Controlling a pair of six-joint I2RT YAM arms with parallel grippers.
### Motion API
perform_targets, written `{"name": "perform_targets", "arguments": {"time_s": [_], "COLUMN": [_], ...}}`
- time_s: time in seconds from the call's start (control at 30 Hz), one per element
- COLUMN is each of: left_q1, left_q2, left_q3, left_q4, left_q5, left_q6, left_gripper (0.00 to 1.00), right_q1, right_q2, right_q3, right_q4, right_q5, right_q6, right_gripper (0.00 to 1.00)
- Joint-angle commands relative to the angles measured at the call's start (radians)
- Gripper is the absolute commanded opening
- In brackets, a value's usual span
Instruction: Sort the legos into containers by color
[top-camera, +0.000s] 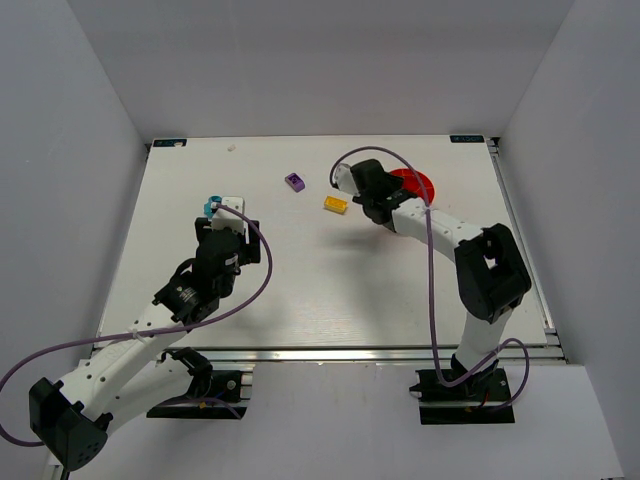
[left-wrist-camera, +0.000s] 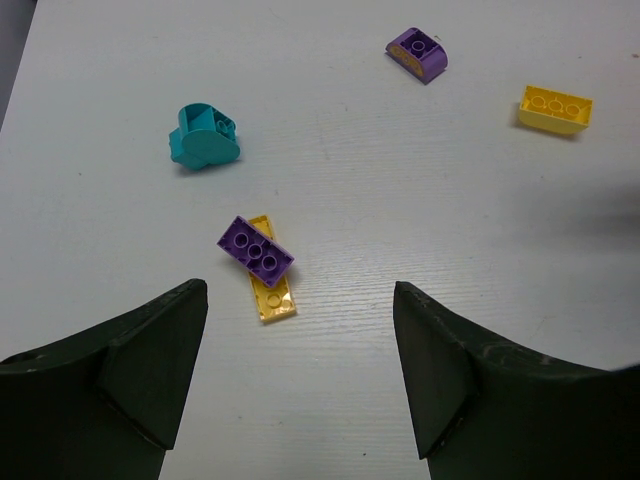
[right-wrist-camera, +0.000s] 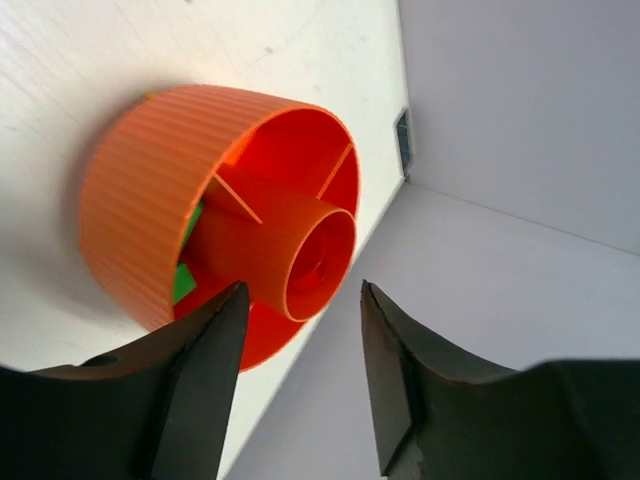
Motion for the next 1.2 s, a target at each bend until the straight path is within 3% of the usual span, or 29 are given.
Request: {"name": "perform_targets", "arguments": {"time_s": [0.0, 0.07, 0.1, 0.13, 0.17, 0.2, 0.23, 0.3, 0.33, 0.37, 0.4, 0.43, 0.47, 0.53, 0.57, 0.83, 1.0, 1.17], "left_q1": [0.003, 0.003, 0.003, 0.003, 0.003, 0.003, 0.014, 0.038, 0.051, 0.08, 0.098, 0.118, 0.159, 0.202, 0.225, 0.417, 0.463, 0.473], "left_q2": [-0.02, -0.012, 0.004, 0.012, 0.021, 0.035, 0.073, 0.126, 0.191, 0.227, 0.262, 0.335, 0.369, 0.431, 0.483, 0.687, 0.807, 0.821], "left_q3": [0.012, 0.009, 0.01, 0.019, 0.022, 0.03, 0.039, 0.08, 0.096, 0.128, 0.145, 0.16, 0.198, 0.234, 0.252, 0.435, 0.482, 0.469], "left_q4": [0.009, 0.016, 0.013, 0.009, 0.003, 0.0, -0.022, -0.052, -0.083, -0.102, -0.12, -0.151, -0.166, -0.203, -0.214, -0.32, -0.369, -0.367], "left_q5": [0.015, 0.028, 0.034, 0.038, 0.042, 0.047, 0.062, 0.08, 0.102, 0.117, 0.133, 0.165, 0.179, 0.205, 0.241, 0.335, 0.352, 0.355], "left_q6": [-0.001, -0.005, -0.03, -0.045, -0.059, -0.088, -0.099, -0.139, -0.148, -0.163, -0.197, -0.214, -0.235, -0.289, -0.306, -0.44, -0.547, -0.585], "left_gripper": [0.84, 0.76, 0.64, 0.25, 0.13, 0.05, 0.0, 0.0, 0.05, 0.16, 0.36, 0.58, 0.79, 0.88, 0.95, 0.98, 0.95, 0.87], "right_q1": [0.002, -0.004, -0.008, -0.025, -0.031, -0.06, -0.068, -0.099, -0.11, -0.122, -0.159, -0.169, -0.194, -0.225, -0.243, -0.309, -0.335, -0.358], "right_q2": [-0.085, -0.123, -0.14, -0.188, -0.214, -0.243, -0.299, -0.334, -0.352, -0.357, -0.36, -0.367, -0.375, -0.398, -0.409, -0.502, -0.524, -0.526], "right_q3": [0.111, 0.215, 0.242, 0.248, 0.215, 0.178, 0.133, 0.037, 0.021, 0.006, -0.003, -0.01, -0.017, -0.059, -0.079, -0.172, -0.186, -0.186], "right_q4": [-0.101, -0.255, -0.298, -0.332, -0.333, -0.317, -0.264, -0.221, -0.205, -0.201, -0.201, -0.199, -0.192, -0.153, -0.135, -0.1, -0.099, -0.099], "right_q5": [-0.12, -0.255, -0.432, -0.524, -0.638, -0.748, -0.932, -1.162, -1.224, -1.277, -1.362, -1.402, -1.439, -1.515, -1.536, -1.621, -1.638, -1.647], "right_q6": [0.149, 0.273, 0.345, 0.475, 0.534, 0.595, 0.687, 0.749, 0.766, 0.797, 0.805, 0.809, 0.818, 0.831, 0.837, 0.848, 0.848, 0.854], "right_gripper": [0.53, 0.46, 0.39, 0.21, 0.1, 0.0, 0.0, 0.0, 0.0, 0.01, 0.18, 0.53, 0.63, 0.73, 0.73, 0.72, 0.72, 0.72]}}
